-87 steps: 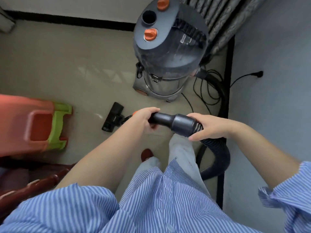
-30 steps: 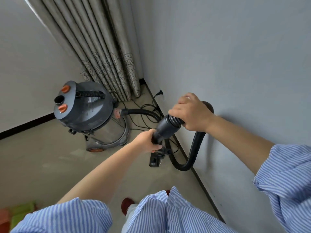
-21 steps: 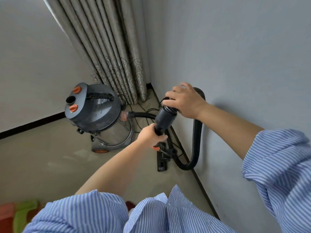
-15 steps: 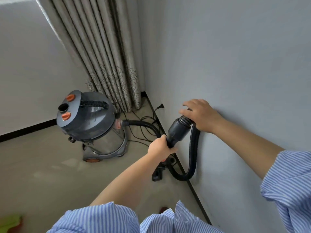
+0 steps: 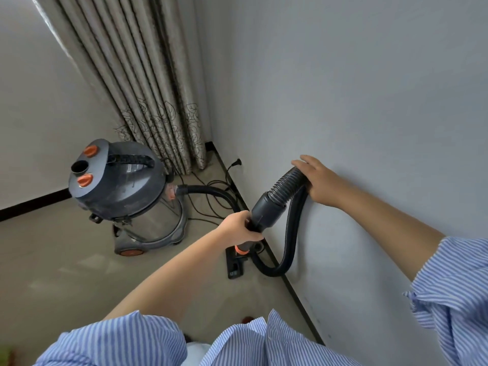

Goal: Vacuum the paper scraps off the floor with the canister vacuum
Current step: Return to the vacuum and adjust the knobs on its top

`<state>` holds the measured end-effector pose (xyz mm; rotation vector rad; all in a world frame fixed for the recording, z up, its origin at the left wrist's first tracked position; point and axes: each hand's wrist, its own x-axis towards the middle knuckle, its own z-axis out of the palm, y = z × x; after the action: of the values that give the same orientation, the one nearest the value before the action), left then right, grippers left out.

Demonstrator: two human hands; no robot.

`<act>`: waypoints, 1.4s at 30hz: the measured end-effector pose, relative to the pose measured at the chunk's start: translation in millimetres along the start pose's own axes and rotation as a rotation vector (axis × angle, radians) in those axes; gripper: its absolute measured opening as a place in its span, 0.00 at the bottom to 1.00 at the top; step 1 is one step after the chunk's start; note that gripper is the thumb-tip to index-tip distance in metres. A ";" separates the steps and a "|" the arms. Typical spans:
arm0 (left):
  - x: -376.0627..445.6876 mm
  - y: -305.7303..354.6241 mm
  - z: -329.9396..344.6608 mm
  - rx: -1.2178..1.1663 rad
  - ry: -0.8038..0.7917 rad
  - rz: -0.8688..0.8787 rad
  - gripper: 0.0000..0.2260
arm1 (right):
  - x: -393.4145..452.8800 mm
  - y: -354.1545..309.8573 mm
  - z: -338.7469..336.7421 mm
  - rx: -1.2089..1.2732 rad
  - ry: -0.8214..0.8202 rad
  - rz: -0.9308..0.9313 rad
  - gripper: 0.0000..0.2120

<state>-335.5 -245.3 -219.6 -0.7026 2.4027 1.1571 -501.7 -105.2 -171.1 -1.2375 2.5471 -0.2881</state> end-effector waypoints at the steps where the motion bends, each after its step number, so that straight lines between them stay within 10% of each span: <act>1: -1.9 1.3 0.4 0.012 0.009 0.026 0.19 | -2.5 1.9 -0.2 0.008 0.006 0.041 0.29; 6: -10.2 12.6 4.0 0.042 -0.011 0.068 0.18 | -4.4 -1.2 5.6 0.069 0.035 0.252 0.26; 15: -28.1 -26.0 -26.7 0.024 0.140 -0.057 0.19 | 42.7 -64.1 4.5 0.165 0.055 -0.016 0.24; 26: 11.7 19.5 0.2 -0.025 0.221 -0.047 0.19 | 83.3 -40.6 -37.3 1.016 0.057 0.307 0.19; 42: 50.0 56.6 33.8 -0.114 0.169 0.010 0.15 | 74.6 21.0 -40.8 0.453 -0.042 0.195 0.20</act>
<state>-404.7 -201.5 -231.7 -0.8564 2.4952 1.2949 -575.1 -149.3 -152.3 -0.8118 2.3593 -0.7358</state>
